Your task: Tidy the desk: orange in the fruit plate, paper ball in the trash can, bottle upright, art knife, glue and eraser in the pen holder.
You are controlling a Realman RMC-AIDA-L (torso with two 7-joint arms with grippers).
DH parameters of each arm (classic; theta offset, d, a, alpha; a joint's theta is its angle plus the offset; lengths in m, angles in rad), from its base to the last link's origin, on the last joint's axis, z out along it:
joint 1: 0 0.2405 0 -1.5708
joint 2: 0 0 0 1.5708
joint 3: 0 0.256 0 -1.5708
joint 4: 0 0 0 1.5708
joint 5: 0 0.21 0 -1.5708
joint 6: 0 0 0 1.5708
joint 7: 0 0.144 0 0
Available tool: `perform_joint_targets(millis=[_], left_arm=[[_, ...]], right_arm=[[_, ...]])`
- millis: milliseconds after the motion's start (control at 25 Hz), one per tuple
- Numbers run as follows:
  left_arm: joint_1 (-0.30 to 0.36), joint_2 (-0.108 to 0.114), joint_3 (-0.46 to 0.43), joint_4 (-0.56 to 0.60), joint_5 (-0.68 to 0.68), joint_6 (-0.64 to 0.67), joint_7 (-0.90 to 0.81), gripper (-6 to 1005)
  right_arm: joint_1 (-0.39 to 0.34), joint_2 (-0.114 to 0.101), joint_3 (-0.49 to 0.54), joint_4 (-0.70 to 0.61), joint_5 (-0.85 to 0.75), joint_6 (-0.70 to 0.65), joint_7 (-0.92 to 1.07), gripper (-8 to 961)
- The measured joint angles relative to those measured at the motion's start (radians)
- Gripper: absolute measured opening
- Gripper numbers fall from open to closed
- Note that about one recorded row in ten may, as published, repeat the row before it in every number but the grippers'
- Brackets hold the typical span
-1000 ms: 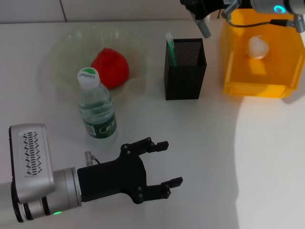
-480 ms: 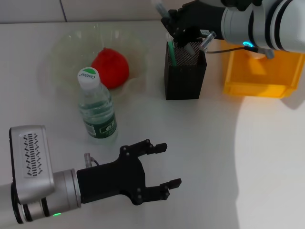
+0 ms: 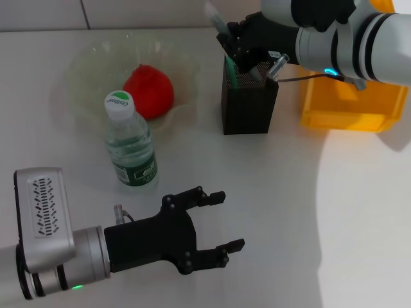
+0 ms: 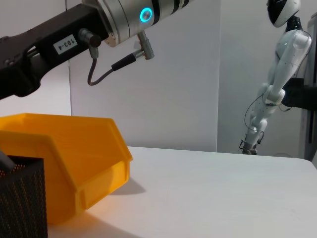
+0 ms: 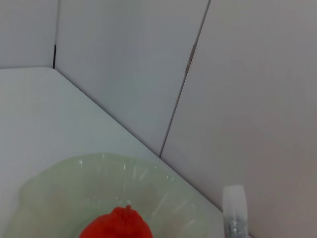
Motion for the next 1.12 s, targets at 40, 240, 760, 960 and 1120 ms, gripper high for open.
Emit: perform_joint_targets(millis=[40, 240, 760, 960, 1120], left_arm=[[0.0, 0.0, 0.0, 0.0, 0.0, 0.0, 0.0, 800], [0.0, -0.001, 0.0, 0.0, 0.0, -0.001, 0.0, 800], [0.009, 0.001, -0.002, 0.0, -0.008, -0.001, 0.0, 800], [0.006, -0.001, -0.009, 0.0, -0.009, 0.004, 0.0, 800], [0.007, 0.0, -0.019, 0.0, -0.009, 0.004, 0.0, 800]], right_arm=[[0.0, 0.0, 0.0, 0.0, 0.0, 0.0, 0.0, 176], [-0.018, 0.0, -0.001, -0.008, 0.001, 0.001, 0.0, 186], [-0.256, -0.008, 0.092, -0.23, 0.496, -0.028, -0.328, 613], [-0.354, -0.006, 0.268, -0.115, 1.062, -0.299, -0.8, 673], [-0.328, -0.012, 0.529, 0.174, 1.248, -0.664, -0.989, 684]])
